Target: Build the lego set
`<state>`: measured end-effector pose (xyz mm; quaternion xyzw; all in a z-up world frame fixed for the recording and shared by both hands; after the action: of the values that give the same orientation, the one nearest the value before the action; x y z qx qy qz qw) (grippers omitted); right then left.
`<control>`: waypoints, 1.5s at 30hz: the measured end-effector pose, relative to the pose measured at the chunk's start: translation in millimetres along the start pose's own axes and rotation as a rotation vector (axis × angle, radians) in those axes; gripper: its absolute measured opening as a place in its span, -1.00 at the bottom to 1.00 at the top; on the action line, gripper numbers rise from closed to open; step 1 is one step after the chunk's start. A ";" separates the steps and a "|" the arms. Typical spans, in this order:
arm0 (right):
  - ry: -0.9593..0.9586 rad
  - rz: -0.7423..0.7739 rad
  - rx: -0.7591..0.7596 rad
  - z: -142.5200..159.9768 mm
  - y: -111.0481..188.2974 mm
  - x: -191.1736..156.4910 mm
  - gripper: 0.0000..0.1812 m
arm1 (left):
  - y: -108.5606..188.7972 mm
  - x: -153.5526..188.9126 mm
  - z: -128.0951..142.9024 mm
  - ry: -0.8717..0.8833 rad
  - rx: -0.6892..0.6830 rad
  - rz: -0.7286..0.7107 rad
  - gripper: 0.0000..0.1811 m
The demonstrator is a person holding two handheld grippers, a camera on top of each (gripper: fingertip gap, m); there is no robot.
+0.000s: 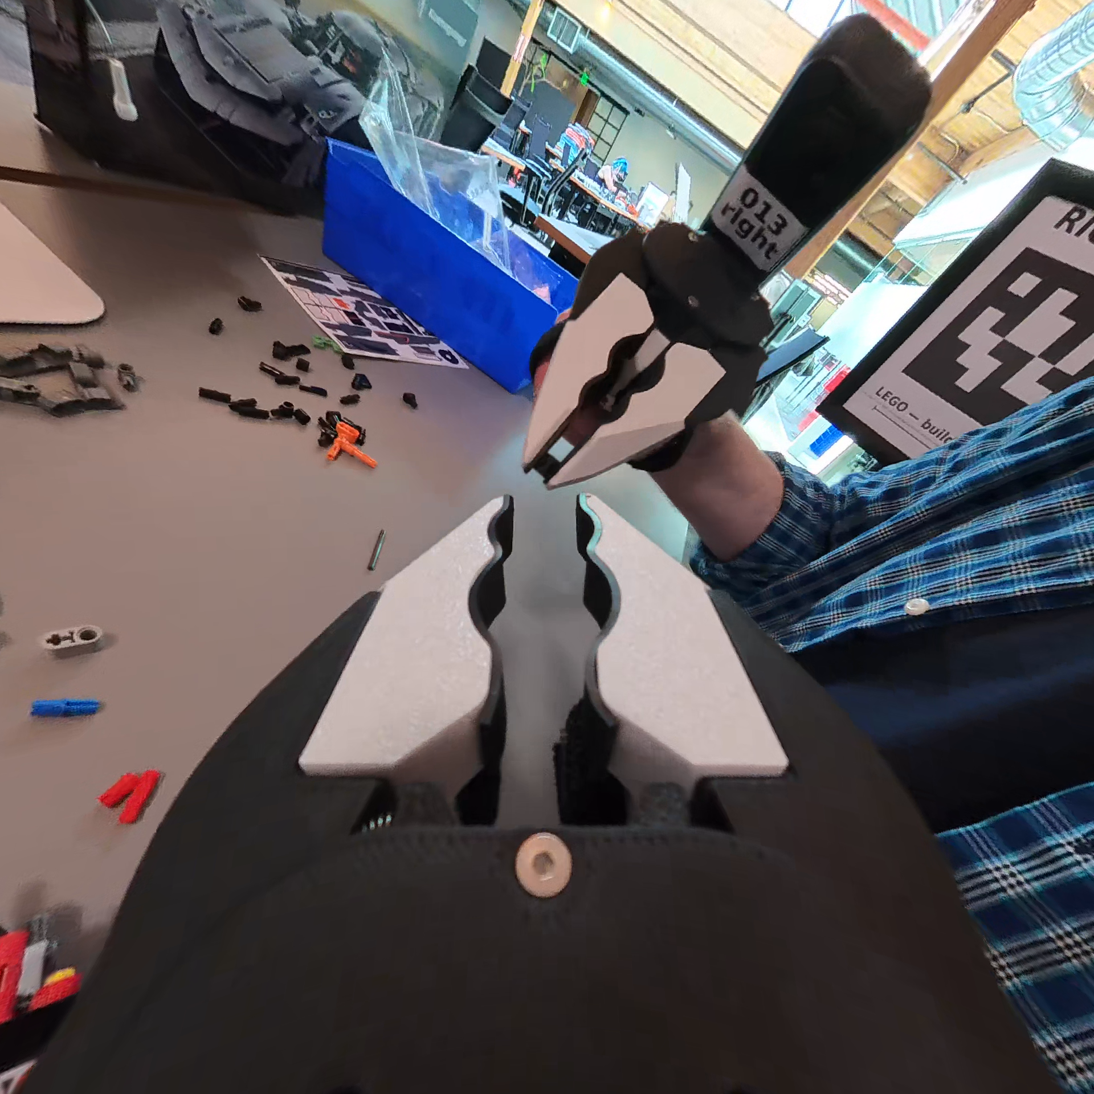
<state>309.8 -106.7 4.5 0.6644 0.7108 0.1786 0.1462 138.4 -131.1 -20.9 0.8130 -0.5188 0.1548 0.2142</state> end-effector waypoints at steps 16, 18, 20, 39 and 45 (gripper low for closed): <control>-0.133 -0.046 0.167 -21.2 -12.6 7.5 -0.96 | 13.6 -11.0 -4.9 -0.021 0.109 0.007 -0.75; -0.215 -0.096 0.278 -23.7 -13.6 11.1 -0.97 | 15.6 -11.3 -8.3 -0.025 0.139 0.004 -0.75; -0.275 -0.153 0.391 -25.6 -14.4 13.3 -0.96 | 17.0 -9.8 -12.8 -0.034 0.178 0.010 -0.75; -0.376 -0.330 0.868 -11.0 -10.9 26.2 -0.97 | -11.1 6.4 -33.0 0.005 0.334 0.148 -0.85; -0.374 -0.331 0.901 -6.7 -10.8 25.5 -0.96 | -14.0 10.9 -32.6 -0.016 0.347 0.151 -0.97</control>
<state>295.2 -82.2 6.4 0.5608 0.7744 -0.2930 -0.0035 154.7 -117.8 9.7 0.7977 -0.5456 0.2513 0.0544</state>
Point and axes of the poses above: each gripper's, where its closed fingertips meet, y back along the fingers, z out of its underside, x = y × z across the jaws, the point moved 9 cm from there along y, back along the fingers, and after that the axes turned 7 degrees about -z, right-handed, at the moved point
